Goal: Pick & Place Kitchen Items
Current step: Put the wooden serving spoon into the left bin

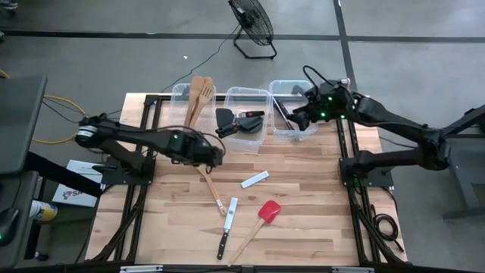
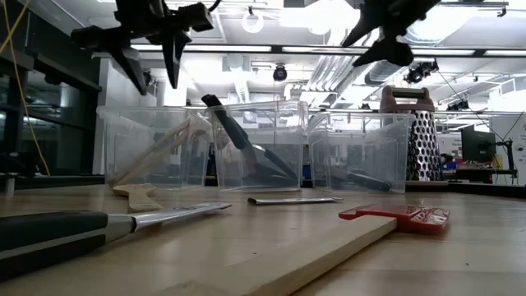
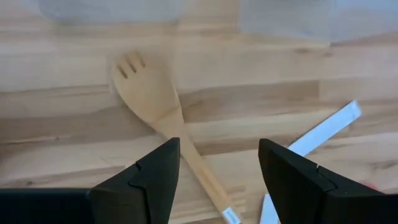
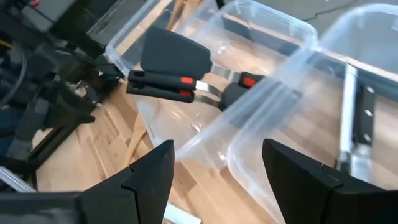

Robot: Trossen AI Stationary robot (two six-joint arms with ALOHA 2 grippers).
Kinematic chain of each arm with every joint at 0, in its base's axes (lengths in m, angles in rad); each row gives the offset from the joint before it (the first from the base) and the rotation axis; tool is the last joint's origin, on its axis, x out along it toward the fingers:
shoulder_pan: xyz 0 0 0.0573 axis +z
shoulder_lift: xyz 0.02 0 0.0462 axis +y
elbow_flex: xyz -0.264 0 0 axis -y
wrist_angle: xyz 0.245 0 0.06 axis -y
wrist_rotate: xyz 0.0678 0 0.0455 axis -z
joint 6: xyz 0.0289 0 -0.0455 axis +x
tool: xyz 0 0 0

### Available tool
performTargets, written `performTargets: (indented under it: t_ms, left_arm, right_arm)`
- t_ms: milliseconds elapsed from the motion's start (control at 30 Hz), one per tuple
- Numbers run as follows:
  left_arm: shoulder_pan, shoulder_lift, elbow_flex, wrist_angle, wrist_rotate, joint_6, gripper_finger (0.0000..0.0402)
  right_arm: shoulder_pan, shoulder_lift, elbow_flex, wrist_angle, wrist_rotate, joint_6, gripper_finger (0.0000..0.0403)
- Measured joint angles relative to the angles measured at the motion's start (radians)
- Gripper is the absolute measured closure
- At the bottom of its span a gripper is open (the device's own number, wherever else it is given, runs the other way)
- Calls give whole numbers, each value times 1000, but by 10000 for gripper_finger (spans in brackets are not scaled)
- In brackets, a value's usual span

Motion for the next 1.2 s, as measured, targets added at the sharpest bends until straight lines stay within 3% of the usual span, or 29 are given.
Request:
performTargets:
  t_ms: [267,600,1200]
  left_arm:
    - [-90,107,-1,5,3,-70,188]
    - [-127,229,-1,80,69,-306,188]
    - [-126,389,-1,100,136,-556,188]
  right_arm:
    - [2,-78,0,-114,44,22,167]
    - [2,-169,0,-262,74,-66,167]
    - [2,-211,0,-282,70,-139,167]
